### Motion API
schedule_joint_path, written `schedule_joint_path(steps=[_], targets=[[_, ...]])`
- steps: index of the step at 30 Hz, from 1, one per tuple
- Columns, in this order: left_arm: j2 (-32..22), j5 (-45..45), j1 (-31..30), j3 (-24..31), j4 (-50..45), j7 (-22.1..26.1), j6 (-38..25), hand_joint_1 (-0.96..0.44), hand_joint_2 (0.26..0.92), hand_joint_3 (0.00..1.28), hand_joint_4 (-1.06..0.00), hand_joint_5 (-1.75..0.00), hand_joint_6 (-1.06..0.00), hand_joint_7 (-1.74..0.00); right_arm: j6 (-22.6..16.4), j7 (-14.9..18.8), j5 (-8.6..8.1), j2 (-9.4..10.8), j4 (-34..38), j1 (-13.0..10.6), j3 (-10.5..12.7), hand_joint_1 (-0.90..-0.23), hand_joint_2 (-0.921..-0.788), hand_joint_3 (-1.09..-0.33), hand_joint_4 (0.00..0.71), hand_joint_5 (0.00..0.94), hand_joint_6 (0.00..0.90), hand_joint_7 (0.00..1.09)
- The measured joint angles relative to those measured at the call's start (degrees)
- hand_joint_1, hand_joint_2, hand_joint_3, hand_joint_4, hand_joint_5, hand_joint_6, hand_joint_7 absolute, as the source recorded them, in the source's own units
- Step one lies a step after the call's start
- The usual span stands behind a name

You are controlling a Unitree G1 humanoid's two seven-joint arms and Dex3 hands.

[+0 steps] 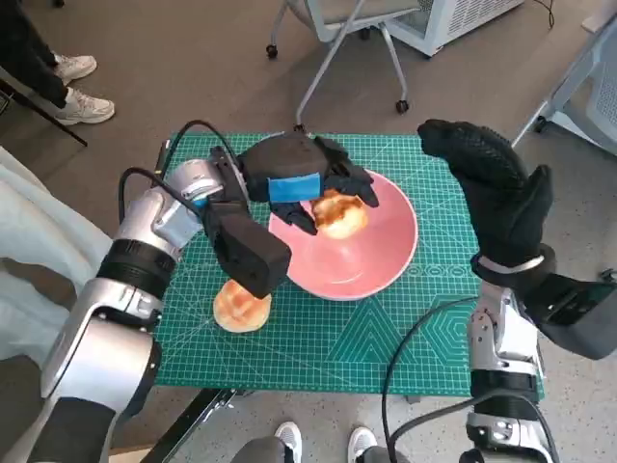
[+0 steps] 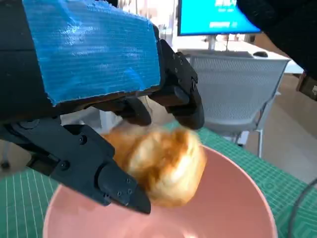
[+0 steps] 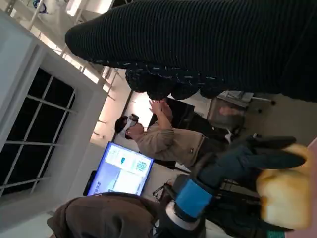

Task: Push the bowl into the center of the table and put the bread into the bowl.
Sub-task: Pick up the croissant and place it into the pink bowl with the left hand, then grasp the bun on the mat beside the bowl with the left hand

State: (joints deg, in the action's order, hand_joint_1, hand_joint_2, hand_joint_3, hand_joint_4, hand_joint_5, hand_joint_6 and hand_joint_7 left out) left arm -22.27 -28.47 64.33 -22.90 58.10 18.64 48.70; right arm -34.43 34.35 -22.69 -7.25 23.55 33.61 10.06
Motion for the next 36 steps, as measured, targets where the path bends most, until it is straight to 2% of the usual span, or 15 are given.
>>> schedule_joint_path(steps=[9, 15, 28, 36], targets=[[-1.7, 6.2, -3.1, 3.0, -7.3, 7.0, -2.4, -0.3, 0.834, 0.0, -0.25, 0.0, -0.38, 0.0, 0.0, 0.0, 0.28, 0.1, 0.0, 0.0, -0.3, -0.685, -0.921, -0.707, 0.179, 0.0, 0.043, 0.53], [-5.5, 9.0, -7.2, 5.7, -17.8, 11.1, -6.8, -0.32, 0.827, 0.0, -0.19, 0.0, -0.31, 0.0, 0.0, 0.0, 0.28, 0.3, 0.1, 0.0, -0.3, -0.679, -0.921, -0.71, 0.178, 0.0, 0.038, 0.53], [-15.7, 16.9, -21.6, 14.3, -44.2, 16.7, -15.2, -0.34, 0.783, 0.0, -0.23, -0.02, -0.35, -0.03, 0.5, 0.0, 0.24, 0.5, -0.2, 0.1, -1.0, -0.681, -0.921, -0.714, 0.176, 0.0, 0.033, 0.53], [-20.8, 20.6, -30.2, 19.2, -50.1, 17.6, -14.2, -0.39, 0.788, 0.0, -0.26, -0.02, -0.39, -0.05, 1.3, 0.0, 0.14, 0.5, -0.8, 0.1, -1.2, -0.688, -0.921, -0.716, 0.18, 0.002, 0.027, 0.54]])
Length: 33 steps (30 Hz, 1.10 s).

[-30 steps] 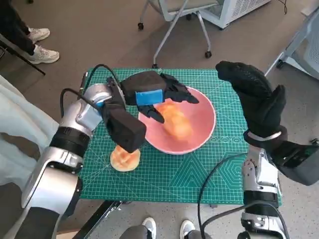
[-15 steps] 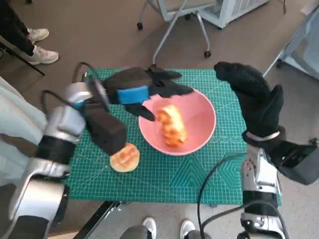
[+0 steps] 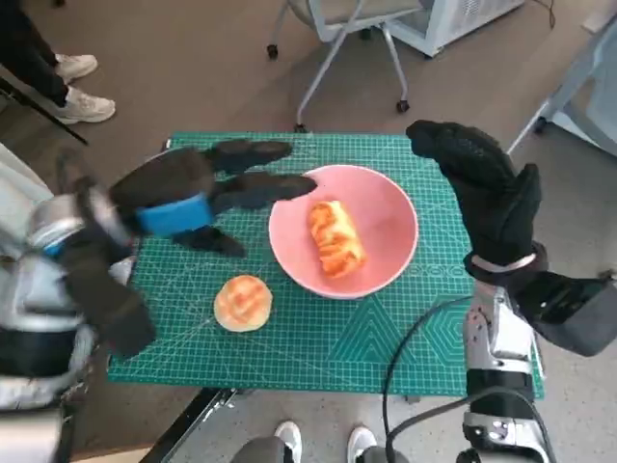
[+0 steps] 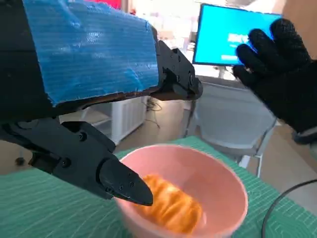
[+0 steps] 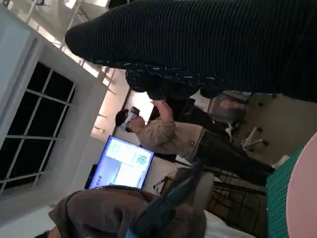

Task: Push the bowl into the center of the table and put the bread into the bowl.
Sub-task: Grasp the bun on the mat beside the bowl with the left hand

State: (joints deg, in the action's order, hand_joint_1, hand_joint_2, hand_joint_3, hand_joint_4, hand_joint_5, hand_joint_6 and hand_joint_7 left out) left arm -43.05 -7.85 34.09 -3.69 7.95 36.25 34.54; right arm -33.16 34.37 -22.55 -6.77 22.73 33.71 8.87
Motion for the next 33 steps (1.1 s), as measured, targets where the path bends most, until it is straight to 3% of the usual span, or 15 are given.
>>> schedule_joint_path(steps=[16, 24, 33], targets=[[-3.9, -0.8, -14.0, 2.5, -5.0, 0.4, 0.9, -0.39, 0.764, 0.0, -0.32, -0.02, -0.44, -0.07, 1.0, 0.9, -0.66, 0.0, -0.2, 0.0, 0.1, -0.699, -0.921, -0.717, 0.183, 0.003, 0.02, 0.56], [-3.2, -3.5, -16.5, 1.9, -4.9, -0.9, 1.2, -0.45, 0.776, 0.01, -0.33, -0.01, -0.45, -0.06, 1.4, 1.4, -1.83, 0.0, 0.1, 0.1, 0.2, -0.696, -0.921, -0.717, 0.183, 0.002, 0.016, 0.56], [-0.9, -8.8, -17.2, -0.7, -2.5, -4.9, 4.3, -0.5, 0.785, 0.0, -0.33, -0.01, -0.45, -0.05, 1.9, 1.7, -2.01, 0.0, 0.0, 0.2, 0.1, -0.694, -0.921, -0.717, 0.183, 0.002, 0.012, 0.57]])
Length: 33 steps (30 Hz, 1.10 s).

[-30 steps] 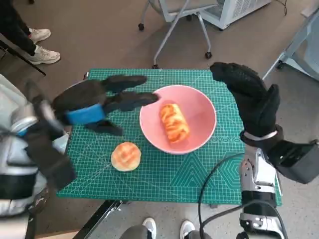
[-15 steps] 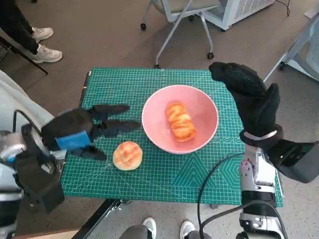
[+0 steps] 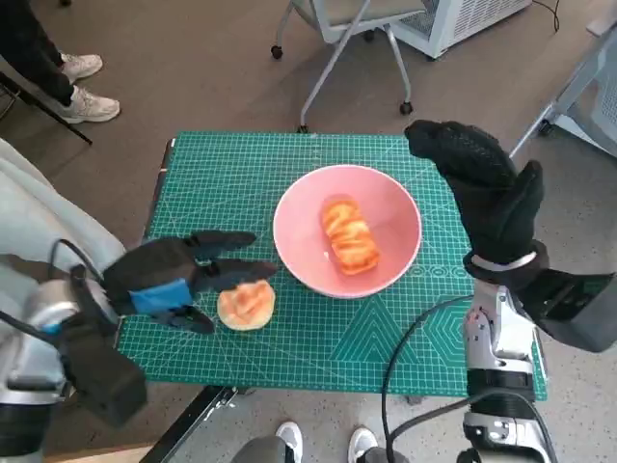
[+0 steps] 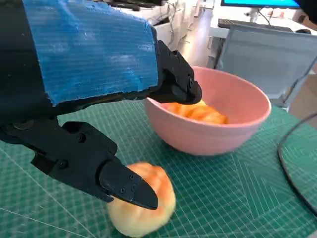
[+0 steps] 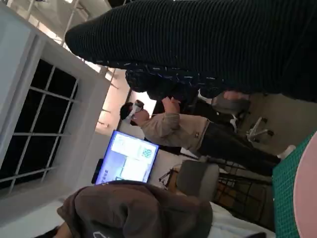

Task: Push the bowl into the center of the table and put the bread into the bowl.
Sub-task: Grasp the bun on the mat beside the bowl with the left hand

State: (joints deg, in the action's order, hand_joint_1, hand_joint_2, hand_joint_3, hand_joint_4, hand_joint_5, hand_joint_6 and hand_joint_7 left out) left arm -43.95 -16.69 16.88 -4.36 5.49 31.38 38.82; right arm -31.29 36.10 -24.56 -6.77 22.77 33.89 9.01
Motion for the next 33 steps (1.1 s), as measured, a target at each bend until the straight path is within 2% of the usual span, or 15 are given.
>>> schedule_joint_path(steps=[10, 20, 29, 33], targets=[[2.8, -5.6, 0.8, -3.1, 7.9, -4.8, 3.1, -0.46, 0.765, 0.0, -0.33, 0.0, -0.44, -0.02, 0.0, 0.2, 0.0, -0.3, 0.0, 0.0, 0.1, -0.687, -0.921, -0.715, 0.184, 0.002, 0.011, 0.57], [4.9, -10.2, 3.3, -6.4, 14.8, -9.0, 3.6, -0.42, 0.762, 0.0, -0.34, -0.01, -0.42, -0.01, -0.2, 0.5, 0.01, -1.0, 0.0, 0.0, 0.4, -0.682, -0.921, -0.713, 0.182, 0.001, 0.009, 0.57], [6.5, -10.6, 4.9, -9.5, 20.2, -9.0, 2.2, -0.21, 0.752, 0.0, -0.37, -0.01, -0.43, -0.01, -0.2, 0.5, 0.01, -1.3, 0.0, 0.0, 0.8, -0.682, -0.921, -0.711, 0.182, 0.001, 0.011, 0.57], [6.8, -10.6, 5.8, -10.8, 22.3, -8.7, 1.0, -0.08, 0.769, 0.01, -0.44, -0.03, -0.5, -0.04, -0.2, 0.5, 0.01, -1.4, 0.0, -0.1, 0.8, -0.682, -0.921, -0.709, 0.18, 0.0, 0.013, 0.57]])
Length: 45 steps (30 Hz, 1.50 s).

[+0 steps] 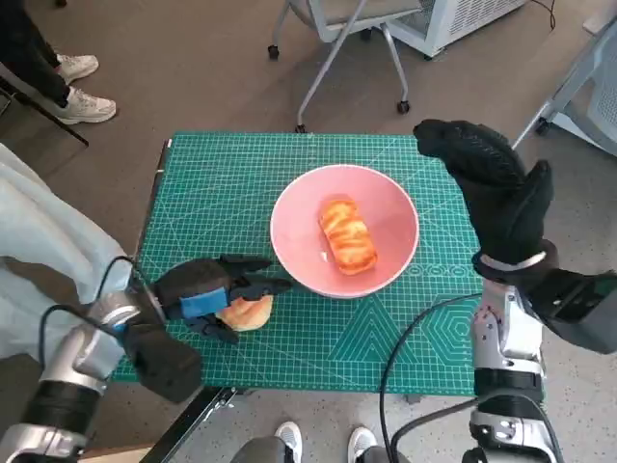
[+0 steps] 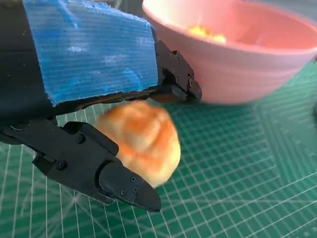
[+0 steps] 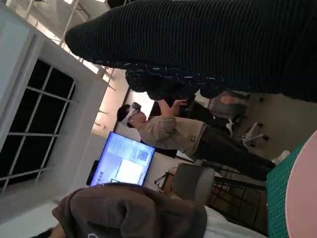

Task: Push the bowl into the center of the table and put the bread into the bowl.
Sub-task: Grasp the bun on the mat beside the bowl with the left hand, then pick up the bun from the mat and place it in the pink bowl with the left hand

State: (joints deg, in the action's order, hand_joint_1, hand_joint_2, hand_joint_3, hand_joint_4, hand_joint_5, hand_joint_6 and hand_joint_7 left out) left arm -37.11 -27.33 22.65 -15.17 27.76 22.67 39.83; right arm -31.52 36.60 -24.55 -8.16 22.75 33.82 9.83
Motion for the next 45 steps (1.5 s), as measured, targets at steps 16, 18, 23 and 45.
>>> schedule_joint_path(steps=[16, 18, 23, 45], targets=[[-0.7, -4.4, 2.0, -2.9, -4.0, 3.2, -10.2, 0.0, 0.919, 0.11, -0.64, -1.23, -0.59, -1.15, -0.3, 0.0, 0.11, -0.1, -0.1, -0.1, 0.1, -0.673, -0.921, -0.709, 0.177, 0.0, 0.017, 0.56], [-1.0, -4.3, 1.9, -2.9, -5.1, 4.0, -11.0, 0.0, 0.919, 0.1, -0.66, -1.22, -0.59, -1.16, -0.3, 0.0, 0.11, -0.1, -0.1, -0.1, 0.1, -0.673, -0.921, -0.709, 0.177, 0.0, 0.017, 0.56], [-2.2, -4.3, 1.5, -2.9, -7.0, 5.1, -12.2, 0.0, 0.92, 0.09, -0.68, -1.17, -0.6, -1.2, -0.3, 0.0, 0.11, -0.1, -0.1, -0.1, 0.1, -0.674, -0.921, -0.71, 0.176, 0.0, 0.017, 0.56], [-8.4, 8.2, -1.0, 9.2, -26.4, 11.4, -18.5, 0.0, 0.917, 0.05, -0.69, -1.22, -0.69, -1.05, -0.3, 0.0, 0.01, -0.1, 0.2, -0.1, 0.1, -0.675, -0.921, -0.709, 0.176, 0.0, 0.018, 0.56]])
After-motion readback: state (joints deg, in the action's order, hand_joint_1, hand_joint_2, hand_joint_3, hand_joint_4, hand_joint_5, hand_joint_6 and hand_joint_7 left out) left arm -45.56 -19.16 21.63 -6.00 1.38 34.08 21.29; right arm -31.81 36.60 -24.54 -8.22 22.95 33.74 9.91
